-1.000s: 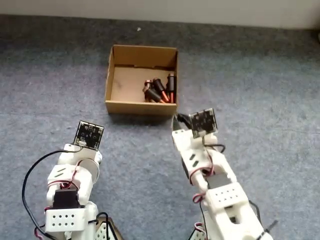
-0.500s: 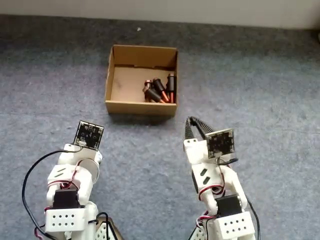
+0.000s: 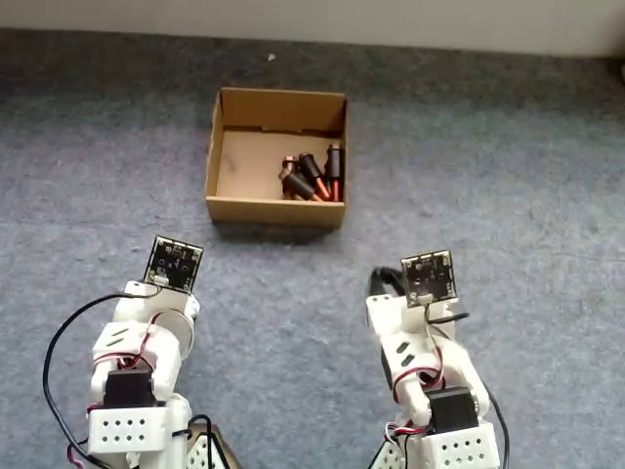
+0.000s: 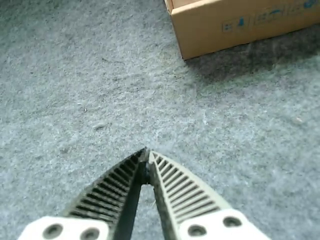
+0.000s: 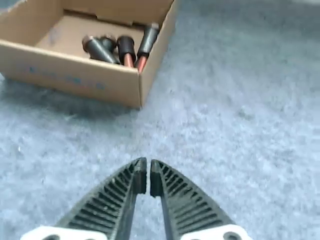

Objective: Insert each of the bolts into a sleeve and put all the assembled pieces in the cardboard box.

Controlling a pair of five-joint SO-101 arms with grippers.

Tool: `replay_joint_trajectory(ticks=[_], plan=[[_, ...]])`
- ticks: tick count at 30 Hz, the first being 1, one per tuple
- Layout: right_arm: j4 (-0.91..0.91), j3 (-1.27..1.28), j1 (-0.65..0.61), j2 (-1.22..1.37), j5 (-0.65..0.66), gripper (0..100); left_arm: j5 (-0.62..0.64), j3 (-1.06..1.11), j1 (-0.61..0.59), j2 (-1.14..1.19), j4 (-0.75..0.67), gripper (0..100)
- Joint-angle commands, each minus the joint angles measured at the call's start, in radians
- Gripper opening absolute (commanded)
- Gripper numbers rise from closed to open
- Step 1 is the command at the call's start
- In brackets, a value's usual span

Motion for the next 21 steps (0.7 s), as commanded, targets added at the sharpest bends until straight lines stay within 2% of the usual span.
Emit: replay_joint_trajectory(ticks=[1, 12, 19, 21], plan=[[0.104, 0.134, 0.012, -0.002, 0.006, 0.5, -0.006, 0.027, 0.016, -0.01, -0.017, 1], [0.32, 0.134, 0.012, -0.002, 0.006, 0.5, -0.006, 0.027, 0.021, -0.002, -0.014, 1], [0.387, 0.134, 0.012, -0.002, 0.008, 0.5, -0.006, 0.027, 0.016, -0.01, 0.21, 1], [0.387, 0.134, 0.012, -0.002, 0.008, 0.5, -0.006, 0.027, 0.015, -0.012, 0.229, 1]])
